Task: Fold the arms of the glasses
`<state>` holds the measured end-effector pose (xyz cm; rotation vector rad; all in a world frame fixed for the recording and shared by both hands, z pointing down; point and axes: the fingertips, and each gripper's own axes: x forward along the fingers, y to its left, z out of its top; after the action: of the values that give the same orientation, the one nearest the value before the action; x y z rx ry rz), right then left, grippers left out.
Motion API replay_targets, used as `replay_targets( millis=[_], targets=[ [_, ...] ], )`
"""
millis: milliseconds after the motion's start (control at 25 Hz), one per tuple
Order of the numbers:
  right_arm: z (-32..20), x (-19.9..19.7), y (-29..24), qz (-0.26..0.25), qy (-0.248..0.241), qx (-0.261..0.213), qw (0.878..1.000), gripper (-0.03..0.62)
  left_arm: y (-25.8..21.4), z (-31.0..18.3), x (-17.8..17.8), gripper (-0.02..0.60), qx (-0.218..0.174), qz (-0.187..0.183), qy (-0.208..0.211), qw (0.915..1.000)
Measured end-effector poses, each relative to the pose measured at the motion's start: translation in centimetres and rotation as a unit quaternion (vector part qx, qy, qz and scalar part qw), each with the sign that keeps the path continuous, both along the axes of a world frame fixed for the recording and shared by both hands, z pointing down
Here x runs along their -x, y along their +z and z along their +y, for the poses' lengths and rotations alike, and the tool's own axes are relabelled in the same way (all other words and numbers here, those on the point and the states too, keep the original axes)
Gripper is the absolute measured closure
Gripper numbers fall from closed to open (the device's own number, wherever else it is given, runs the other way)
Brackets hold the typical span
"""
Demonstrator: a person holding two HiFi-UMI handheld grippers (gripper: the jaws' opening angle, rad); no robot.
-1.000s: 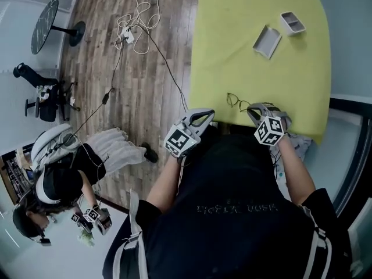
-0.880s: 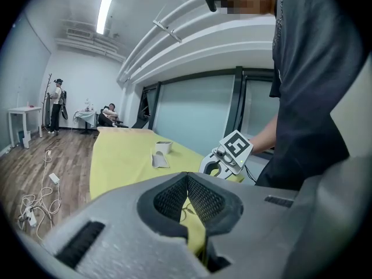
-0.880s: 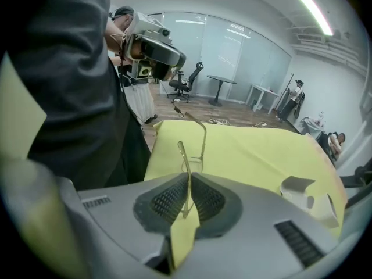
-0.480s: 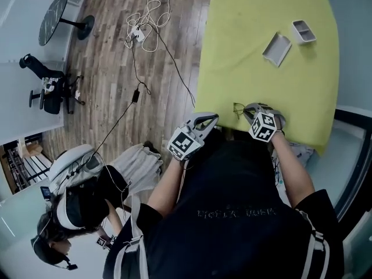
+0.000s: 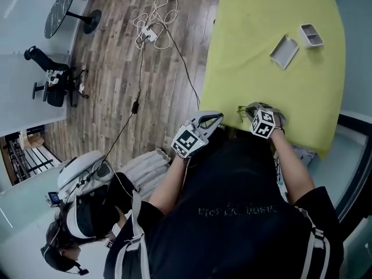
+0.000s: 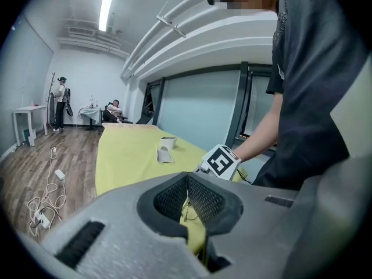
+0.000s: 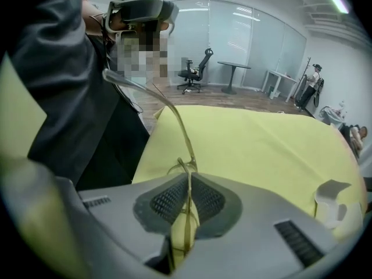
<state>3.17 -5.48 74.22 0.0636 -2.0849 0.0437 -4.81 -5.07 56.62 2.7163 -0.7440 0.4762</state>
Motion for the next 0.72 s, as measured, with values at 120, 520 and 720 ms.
replay_targets(
  millis=[120,520,720],
  targets=[
    [-0.3,0.0,0.0,-0.005,0.009,0.004,1.0,0.556,-0.2,0.1,-0.6,0.563,-0.001,0.001,0.015,0.9999],
    [-0.1,-0.4,-1.5,-0.031,0.078,0.025,0.996,0.554,-0.4,0.0,-0.9,0.563,-0.006,0.011,0.019,0.9998],
    [0.9,-0.6,-4.5,-0.066,0.099,0.005,0.993,0.554,-0.9,0.2,-0.7,0.563,-0.008,0.021,0.009,0.9997]
  ],
)
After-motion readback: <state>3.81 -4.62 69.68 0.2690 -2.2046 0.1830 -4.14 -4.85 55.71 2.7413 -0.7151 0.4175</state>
